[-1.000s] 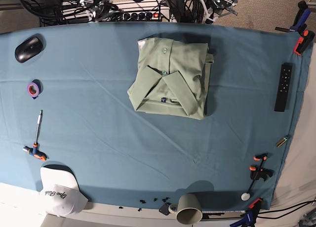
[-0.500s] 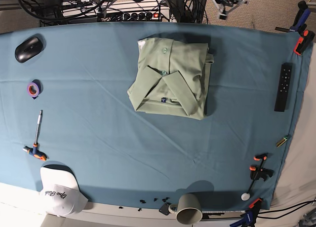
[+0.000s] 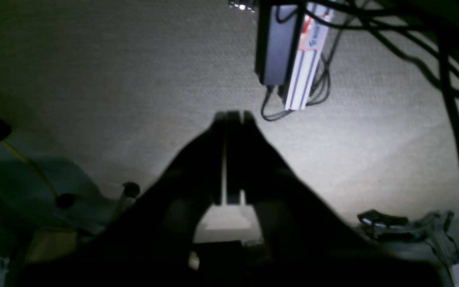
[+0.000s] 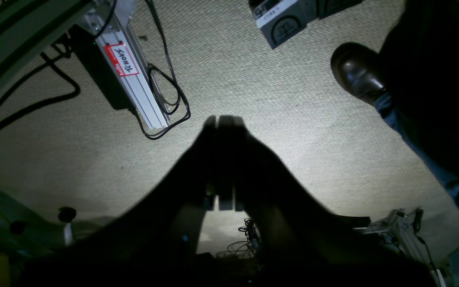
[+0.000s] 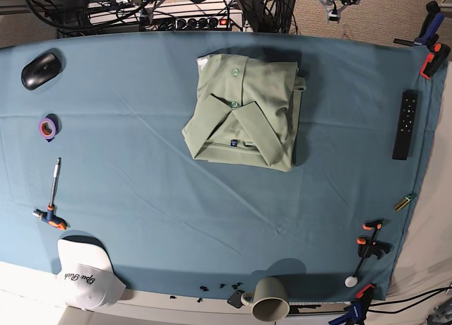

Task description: Fold the T-shirt properly

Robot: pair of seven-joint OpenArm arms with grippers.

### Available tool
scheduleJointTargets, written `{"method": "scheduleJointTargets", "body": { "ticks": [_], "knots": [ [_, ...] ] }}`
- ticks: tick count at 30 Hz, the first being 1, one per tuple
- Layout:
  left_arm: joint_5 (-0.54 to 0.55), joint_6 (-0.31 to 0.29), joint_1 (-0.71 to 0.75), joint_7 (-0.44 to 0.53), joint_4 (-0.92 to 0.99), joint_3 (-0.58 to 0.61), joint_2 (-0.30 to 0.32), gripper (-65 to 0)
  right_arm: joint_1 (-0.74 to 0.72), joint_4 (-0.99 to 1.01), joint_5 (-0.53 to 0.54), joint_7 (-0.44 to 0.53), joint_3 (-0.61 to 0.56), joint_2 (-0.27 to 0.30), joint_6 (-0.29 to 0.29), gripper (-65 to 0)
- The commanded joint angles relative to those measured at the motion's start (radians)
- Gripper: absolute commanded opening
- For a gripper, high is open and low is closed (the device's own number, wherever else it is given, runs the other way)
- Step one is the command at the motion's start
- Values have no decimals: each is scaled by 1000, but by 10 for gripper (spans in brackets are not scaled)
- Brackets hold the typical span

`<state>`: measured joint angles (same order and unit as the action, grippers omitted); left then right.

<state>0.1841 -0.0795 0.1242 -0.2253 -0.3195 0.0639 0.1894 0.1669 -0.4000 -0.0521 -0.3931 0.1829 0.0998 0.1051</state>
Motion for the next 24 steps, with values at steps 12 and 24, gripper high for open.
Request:
{"method": "scheduleJointTargets", "body": {
  "ticks": [12,24],
  "knots": [
    [-8,-34,4,15,-2,-1,5,-650,-3,-4,60,-6,1,16,2,-650],
    [82,-204,4,38,-11,-1,5,-650,-3,-5,164,35,1,11,2,-650]
  ]
}}
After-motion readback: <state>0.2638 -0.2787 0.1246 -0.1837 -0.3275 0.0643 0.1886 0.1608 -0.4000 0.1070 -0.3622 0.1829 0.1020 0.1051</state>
